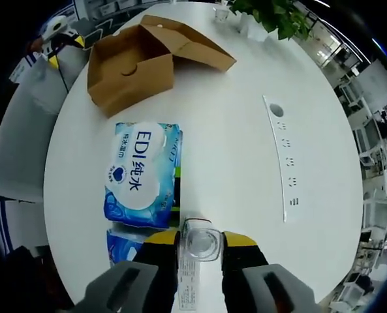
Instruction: Operate the shoe box by opening the lid, removing the specified soft item, and placing it in the target area until the item is outside and the box remains undamaged.
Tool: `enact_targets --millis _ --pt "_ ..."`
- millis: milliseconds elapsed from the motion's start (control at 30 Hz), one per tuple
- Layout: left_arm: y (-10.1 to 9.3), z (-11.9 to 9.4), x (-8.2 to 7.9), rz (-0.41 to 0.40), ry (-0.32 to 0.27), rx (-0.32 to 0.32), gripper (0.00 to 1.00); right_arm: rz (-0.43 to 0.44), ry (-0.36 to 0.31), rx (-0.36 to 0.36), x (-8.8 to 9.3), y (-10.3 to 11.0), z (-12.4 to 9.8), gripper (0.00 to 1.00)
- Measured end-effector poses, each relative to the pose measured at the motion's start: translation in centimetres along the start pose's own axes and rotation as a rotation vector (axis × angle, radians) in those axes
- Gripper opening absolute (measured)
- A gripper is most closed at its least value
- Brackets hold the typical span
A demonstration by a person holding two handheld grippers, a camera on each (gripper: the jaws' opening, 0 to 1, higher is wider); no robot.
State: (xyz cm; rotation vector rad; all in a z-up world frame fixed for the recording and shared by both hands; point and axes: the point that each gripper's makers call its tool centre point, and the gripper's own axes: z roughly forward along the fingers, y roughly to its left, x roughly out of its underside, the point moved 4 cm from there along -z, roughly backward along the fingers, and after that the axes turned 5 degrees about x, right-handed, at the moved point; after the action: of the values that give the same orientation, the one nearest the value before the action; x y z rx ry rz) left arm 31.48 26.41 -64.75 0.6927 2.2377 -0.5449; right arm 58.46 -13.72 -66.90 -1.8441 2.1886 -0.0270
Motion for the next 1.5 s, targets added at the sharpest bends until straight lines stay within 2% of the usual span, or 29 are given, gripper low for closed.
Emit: enact_targets --millis 300,567,767,1067,1200,1300,1500 --pt "0.0 0.0 0.1 -0.003 -0.001 0.0 0.49 0.017 -0.003 0.012 0.0 -0.3 0.0 0.25" --pt "0.2 0.0 -0.2 -0.007 -0.02 0.002 0.49 0.08 -0.031 0.043 0.1 -0.5 -1.5 0.28" --pt "0.2 -0.1 -0.7 -0.007 -0.045 0.008 0.49 0.165 -0.067 0.088 -0.3 -0.4 -2.9 0.32" --pt "0.7 -0.9 -1.1 -0.022 -0.086 0.014 0.49 0.338 -0.165 0.155 -0.8 -0.2 -5.4 0.35" --pt "0.9 -1.4 -1.0 -0.037 -0.105 0.014 0.49 0.395 -0.195 0.163 -0.7 0.0 -6.1 0.37" --pt "1.0 -1.8 -1.0 -0.054 -0.122 0.012 0.49 0.47 -0.225 0.165 -0.7 0.5 -6.5 0.4" --pt "1.2 -2.4 -0.8 -0.092 -0.155 0.007 0.49 0.554 -0.279 0.169 -1.1 1.9 -7.7 0.39"
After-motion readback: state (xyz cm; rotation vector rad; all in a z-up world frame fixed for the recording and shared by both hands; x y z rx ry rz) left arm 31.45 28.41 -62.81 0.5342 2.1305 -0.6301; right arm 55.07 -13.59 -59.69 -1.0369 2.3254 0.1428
